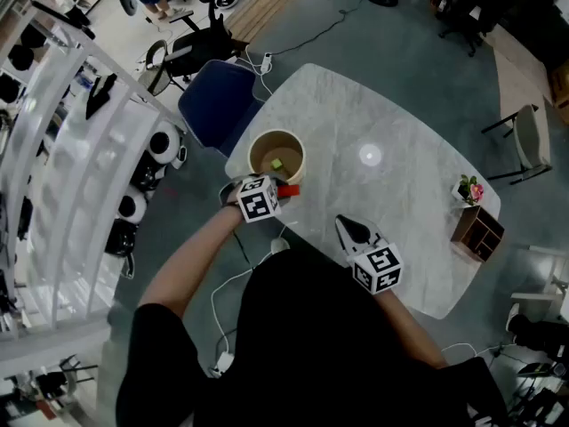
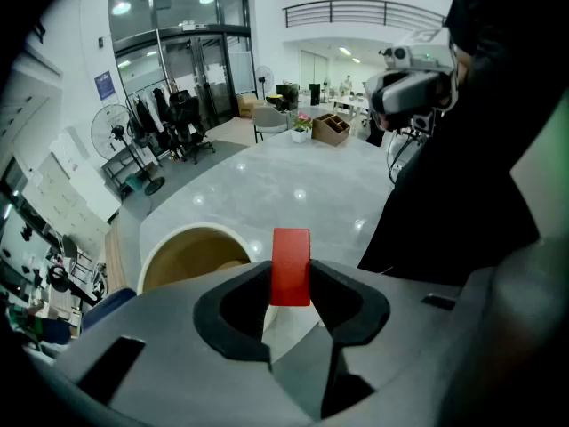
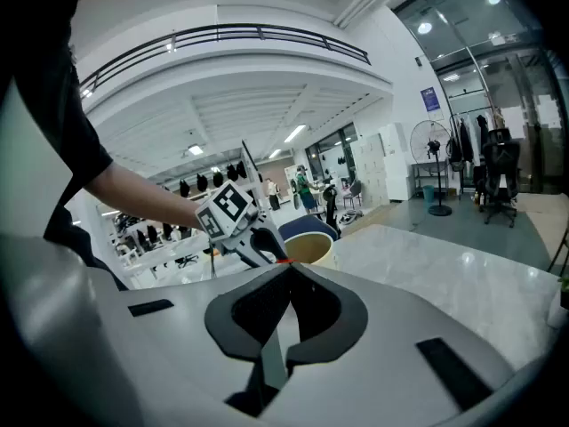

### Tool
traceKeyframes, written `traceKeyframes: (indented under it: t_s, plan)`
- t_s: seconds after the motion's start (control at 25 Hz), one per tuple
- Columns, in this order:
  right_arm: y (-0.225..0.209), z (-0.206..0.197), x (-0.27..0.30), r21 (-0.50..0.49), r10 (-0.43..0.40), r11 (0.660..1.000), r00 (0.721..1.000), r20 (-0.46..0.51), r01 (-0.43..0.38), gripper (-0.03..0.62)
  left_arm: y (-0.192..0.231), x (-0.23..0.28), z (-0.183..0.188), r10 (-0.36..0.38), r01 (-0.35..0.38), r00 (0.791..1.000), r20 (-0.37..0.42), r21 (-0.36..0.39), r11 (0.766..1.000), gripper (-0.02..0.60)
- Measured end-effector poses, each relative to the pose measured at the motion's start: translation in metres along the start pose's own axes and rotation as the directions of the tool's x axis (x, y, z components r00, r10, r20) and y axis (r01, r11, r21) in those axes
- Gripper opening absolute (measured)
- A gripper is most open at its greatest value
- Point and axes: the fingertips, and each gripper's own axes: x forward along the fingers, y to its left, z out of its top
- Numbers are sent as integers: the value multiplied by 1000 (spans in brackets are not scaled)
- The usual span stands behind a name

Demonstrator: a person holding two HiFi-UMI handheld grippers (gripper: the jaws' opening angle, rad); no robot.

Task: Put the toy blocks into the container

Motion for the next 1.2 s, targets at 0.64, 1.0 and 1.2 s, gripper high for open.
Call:
traceKeyframes:
  t_s: [0.64, 1.0, 1.2]
  plan:
    - [47, 10, 67, 35, -189, 981, 982, -25, 190, 0, 72, -9, -37, -64, 63, 998, -5, 246, 967, 127]
    - [44, -9, 52, 55, -265, 961, 960, -89, 271, 0, 81, 24, -36, -83, 98, 995, -56, 365, 926, 127]
    - [36, -9, 68, 56, -252, 965, 963, -89, 258, 0, 87, 38, -38, -89, 129, 990, -111, 438, 890, 127]
